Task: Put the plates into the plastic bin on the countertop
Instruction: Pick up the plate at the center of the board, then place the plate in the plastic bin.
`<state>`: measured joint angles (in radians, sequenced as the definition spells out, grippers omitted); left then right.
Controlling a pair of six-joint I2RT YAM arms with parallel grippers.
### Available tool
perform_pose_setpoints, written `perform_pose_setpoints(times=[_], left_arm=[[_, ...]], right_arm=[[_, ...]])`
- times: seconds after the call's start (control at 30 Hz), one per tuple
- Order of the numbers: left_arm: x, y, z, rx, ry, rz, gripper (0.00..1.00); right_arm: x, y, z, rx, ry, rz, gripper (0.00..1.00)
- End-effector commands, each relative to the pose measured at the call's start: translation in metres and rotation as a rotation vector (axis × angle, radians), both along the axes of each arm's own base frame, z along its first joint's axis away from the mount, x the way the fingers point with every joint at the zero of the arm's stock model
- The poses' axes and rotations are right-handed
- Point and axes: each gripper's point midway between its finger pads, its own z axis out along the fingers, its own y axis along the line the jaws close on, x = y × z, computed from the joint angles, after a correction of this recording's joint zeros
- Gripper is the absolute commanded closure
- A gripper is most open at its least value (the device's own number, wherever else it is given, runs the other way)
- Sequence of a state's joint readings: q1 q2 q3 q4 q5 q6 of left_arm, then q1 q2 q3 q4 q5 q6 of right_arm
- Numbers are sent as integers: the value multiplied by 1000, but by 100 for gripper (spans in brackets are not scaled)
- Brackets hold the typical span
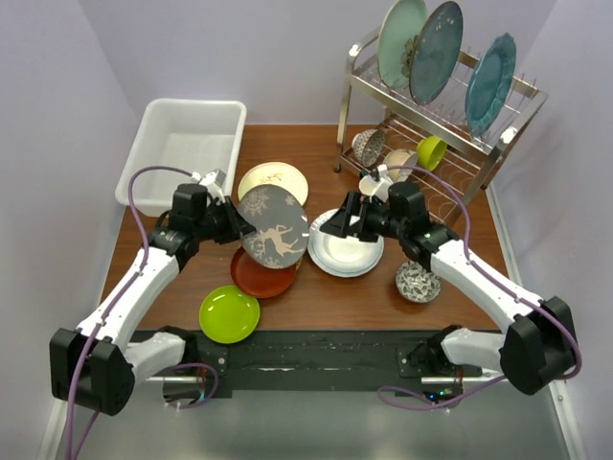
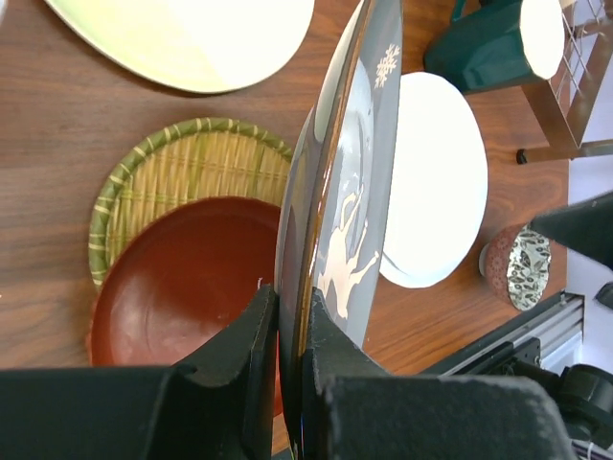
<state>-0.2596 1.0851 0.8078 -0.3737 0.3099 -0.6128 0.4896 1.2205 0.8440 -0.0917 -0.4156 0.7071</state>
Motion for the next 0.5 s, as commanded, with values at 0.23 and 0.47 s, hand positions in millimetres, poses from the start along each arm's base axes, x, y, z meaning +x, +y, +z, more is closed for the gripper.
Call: perform_pose_setpoints(times=[0.23,0.47], left_arm=[[58,2,98,-58,-263,-11,100],[88,40,123,-72,-300,47,100]], right_arm=[[-32,-45,-44,-188,26,-64,1],[-42,-49,-60,-196,51,-61,1]])
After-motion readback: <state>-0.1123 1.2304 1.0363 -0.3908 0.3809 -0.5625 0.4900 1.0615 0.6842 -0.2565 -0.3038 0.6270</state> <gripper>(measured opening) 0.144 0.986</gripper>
